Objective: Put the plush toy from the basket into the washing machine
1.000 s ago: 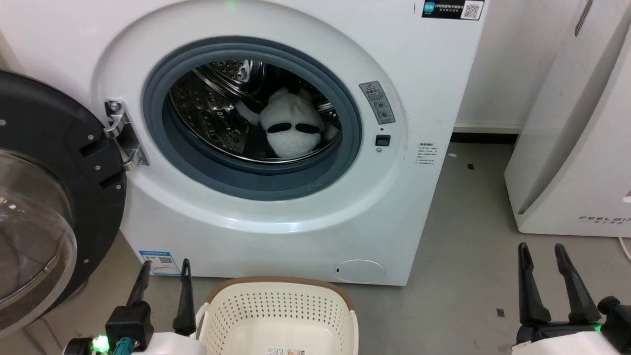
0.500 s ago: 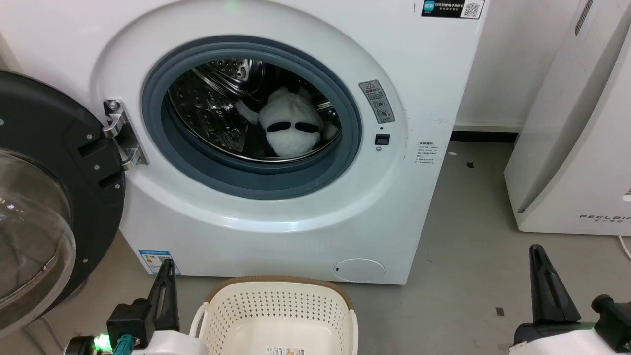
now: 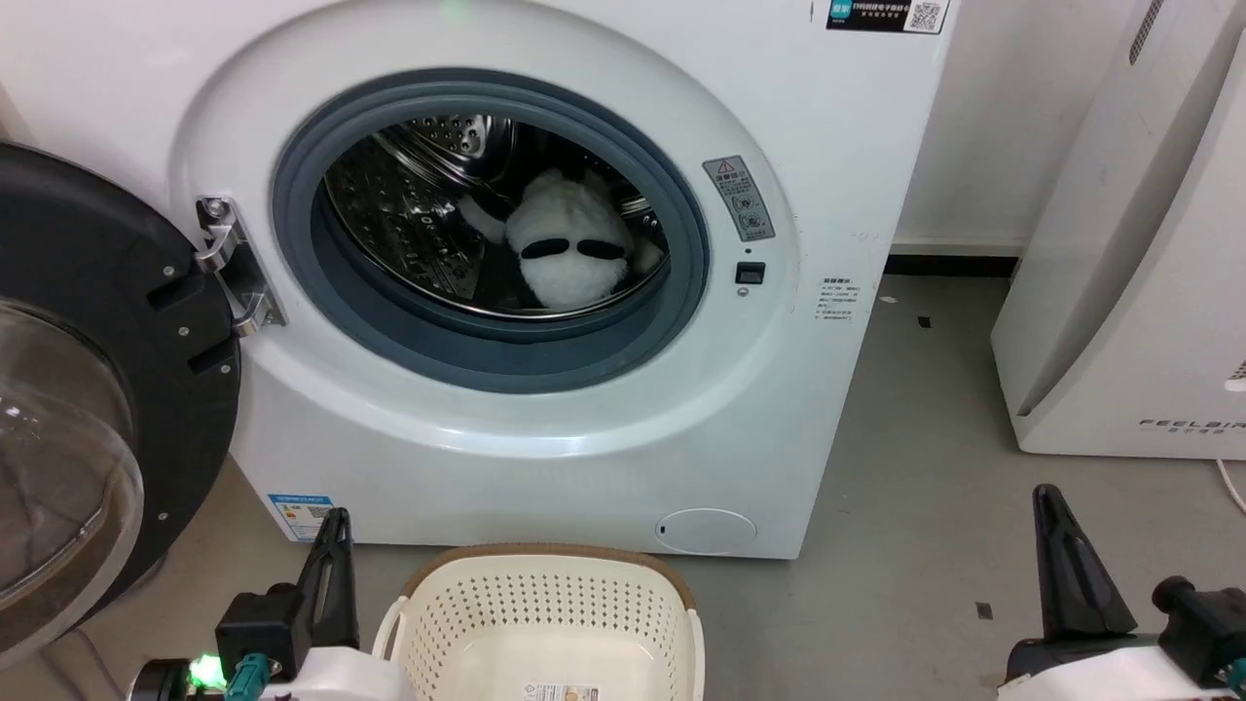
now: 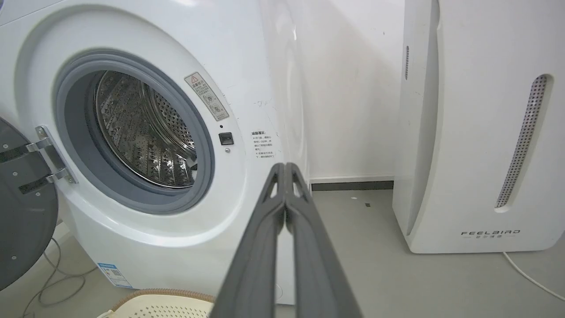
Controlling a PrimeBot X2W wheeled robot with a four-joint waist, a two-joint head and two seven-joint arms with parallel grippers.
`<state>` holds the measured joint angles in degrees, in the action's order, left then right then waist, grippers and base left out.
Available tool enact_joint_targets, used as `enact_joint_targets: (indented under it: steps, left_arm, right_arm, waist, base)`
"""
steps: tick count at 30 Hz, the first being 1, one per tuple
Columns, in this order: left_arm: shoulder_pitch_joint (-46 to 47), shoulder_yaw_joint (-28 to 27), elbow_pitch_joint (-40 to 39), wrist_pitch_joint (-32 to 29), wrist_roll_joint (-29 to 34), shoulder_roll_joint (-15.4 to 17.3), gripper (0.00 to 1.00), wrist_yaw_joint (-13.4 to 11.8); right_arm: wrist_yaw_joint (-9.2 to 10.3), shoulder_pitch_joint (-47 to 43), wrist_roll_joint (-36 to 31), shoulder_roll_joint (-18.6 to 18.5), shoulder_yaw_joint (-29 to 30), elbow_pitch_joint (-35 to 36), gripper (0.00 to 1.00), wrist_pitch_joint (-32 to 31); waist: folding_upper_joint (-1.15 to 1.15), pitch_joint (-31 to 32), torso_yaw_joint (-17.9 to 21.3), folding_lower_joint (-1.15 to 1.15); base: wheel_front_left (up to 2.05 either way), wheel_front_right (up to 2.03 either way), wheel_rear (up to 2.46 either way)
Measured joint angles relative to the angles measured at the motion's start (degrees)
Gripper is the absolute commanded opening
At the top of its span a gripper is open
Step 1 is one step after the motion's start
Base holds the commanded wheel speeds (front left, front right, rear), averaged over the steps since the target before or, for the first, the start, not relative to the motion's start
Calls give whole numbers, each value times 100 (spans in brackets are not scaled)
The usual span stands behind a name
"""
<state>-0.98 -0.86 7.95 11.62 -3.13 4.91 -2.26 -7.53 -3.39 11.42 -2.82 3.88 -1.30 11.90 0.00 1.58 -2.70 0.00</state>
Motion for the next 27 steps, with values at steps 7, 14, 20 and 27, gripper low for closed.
enact_joint_targets:
  steps: [7,14,20,27]
  left_arm:
    - [1,8,-49,-67,2,-11,0,30]
    - [1,9,-104,-158,40,-29,0,43]
    - [2,14,-152,-226,45,-36,0,48]
    - [3,18,-204,-302,60,-48,0,51]
  right_arm:
    - [0,4,-89,0,-27,7,0,-99]
    - [0,15,-189,0,-53,11,0,-174]
    - [0,42,-247,0,-71,15,0,-232]
    - [0,49,-296,0,-98,20,0,-325]
  waist:
    - [0,-11,19,0]
    - [0,-22,38,0]
    - [0,-32,54,0]
    - [0,-43,73,1]
  base:
    - [0,0,0]
    - [0,0,0]
    - [0,0,0]
    - [0,0,0]
